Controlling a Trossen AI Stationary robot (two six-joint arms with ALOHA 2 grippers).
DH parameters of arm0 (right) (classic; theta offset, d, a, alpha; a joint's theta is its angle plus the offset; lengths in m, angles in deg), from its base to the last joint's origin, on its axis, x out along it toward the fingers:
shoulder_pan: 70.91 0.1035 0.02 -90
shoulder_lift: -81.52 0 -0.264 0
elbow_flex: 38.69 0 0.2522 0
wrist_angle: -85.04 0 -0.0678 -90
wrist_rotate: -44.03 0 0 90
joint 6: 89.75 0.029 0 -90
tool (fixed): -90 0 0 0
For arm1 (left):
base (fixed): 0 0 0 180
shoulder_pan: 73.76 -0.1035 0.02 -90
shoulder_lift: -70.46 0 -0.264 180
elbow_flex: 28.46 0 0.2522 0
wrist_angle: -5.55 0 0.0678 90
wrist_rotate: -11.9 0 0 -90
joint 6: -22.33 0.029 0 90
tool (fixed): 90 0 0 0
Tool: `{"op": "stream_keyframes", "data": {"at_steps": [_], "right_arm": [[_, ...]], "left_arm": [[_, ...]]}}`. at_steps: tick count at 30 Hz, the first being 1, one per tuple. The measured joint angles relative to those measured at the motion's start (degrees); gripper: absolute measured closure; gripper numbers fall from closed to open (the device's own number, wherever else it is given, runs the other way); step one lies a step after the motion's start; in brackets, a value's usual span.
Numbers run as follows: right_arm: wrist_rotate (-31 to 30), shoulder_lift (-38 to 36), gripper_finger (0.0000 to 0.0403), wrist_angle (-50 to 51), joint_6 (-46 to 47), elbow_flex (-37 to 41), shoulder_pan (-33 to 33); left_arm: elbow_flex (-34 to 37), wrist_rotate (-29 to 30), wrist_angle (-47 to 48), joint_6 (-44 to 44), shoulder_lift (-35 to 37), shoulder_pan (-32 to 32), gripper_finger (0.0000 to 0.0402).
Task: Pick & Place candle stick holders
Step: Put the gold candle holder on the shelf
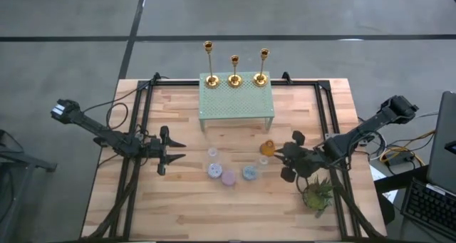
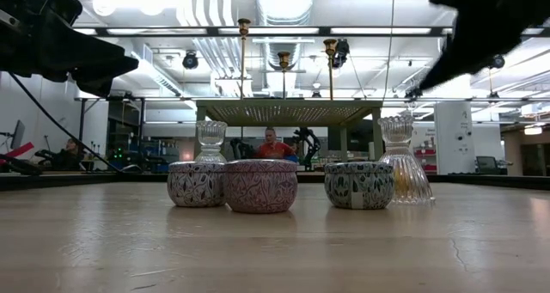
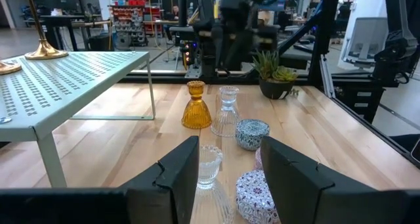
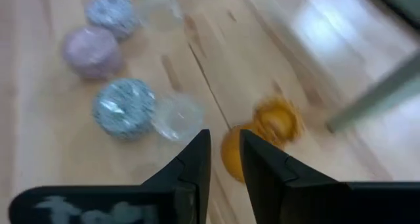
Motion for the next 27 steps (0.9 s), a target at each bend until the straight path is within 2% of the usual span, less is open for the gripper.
{"op": "stream_keyframes", "data": {"at_steps": [6, 13, 17, 21, 27], "right_arm": [[-0.3, 0.0, 0.0282, -4.6, 1.7, 5.4, -1.3], [-4.7, 0.0, 0.0210, -7.3, 4.4, 10.1, -2.6], [-4.9, 0.0, 0.0177, -12.9, 4.6, 12.6, -3.7], [-4.9, 0.0, 0.0152, -18.6, 1.8, 14.4, -4.6], [-5.0, 0.0, 0.0130, -18.8, 1.7, 16.0, -5.2]], "left_arm": [[0.0, 0.0, 0.0, 0.0, 0.0, 0.0, 0.0234], [0.0, 0.0, 0.0, 0.0, 0.0, 0.0, 0.0234], [0.0, 0.0, 0.0, 0.0, 0.0, 0.0, 0.0234], [0.0, 0.0, 0.0, 0.0, 0.0, 0.0, 0.0234], [0.0, 0.0, 0.0, 0.0, 0.0, 0.0, 0.0234]]}}
